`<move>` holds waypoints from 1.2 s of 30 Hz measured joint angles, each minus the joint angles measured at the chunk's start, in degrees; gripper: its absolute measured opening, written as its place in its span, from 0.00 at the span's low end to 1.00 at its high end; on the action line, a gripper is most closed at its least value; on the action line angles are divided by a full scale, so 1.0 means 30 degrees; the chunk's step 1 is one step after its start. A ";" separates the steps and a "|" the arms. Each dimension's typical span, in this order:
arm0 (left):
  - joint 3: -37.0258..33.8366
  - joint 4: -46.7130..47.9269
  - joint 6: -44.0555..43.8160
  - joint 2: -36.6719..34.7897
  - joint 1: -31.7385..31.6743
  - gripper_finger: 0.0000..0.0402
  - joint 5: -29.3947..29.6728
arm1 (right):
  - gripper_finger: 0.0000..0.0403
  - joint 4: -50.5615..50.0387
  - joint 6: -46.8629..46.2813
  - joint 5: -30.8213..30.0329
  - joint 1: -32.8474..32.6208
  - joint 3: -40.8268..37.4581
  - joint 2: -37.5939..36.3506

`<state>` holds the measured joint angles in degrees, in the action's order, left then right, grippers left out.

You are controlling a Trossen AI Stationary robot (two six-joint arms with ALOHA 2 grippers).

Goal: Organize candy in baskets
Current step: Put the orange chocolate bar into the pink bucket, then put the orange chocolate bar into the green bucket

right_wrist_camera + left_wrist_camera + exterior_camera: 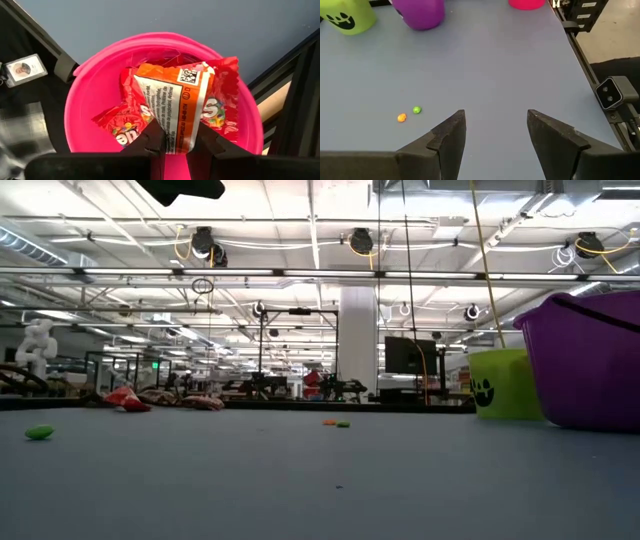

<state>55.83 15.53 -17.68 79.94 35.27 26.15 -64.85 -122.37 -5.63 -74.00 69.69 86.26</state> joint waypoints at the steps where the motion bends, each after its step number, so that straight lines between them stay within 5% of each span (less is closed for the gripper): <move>1: 0.0000 0.0000 0.0003 0.0000 0.0000 0.54 0.0000 | 0.11 -0.0091 0.0000 0.0000 0.0000 0.0000 0.0000; 7: 0.0007 0.0000 0.0003 0.0000 -0.0007 0.54 0.0000 | 0.15 -0.0412 -0.0495 0.0000 0.0000 0.0000 0.0000; 19: 0.0007 0.0000 0.0010 0.0000 -0.0007 0.54 0.0000 | 0.45 -0.0419 -0.0279 -0.0189 0.0000 -0.0007 -0.0044; 31: 0.0015 0.0000 0.0650 0.0000 -0.0124 0.54 0.0300 | 0.43 -0.0323 0.1598 -0.0228 0.1028 -0.0029 -0.1113; 36: 0.0015 -0.0015 0.0542 0.0000 -0.0138 0.54 0.0342 | 0.42 -0.0281 0.3379 -0.3888 0.1342 -0.0029 -0.1738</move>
<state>55.88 15.49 -16.05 79.94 34.85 27.18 -65.69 -112.23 -17.29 -69.97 69.60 81.05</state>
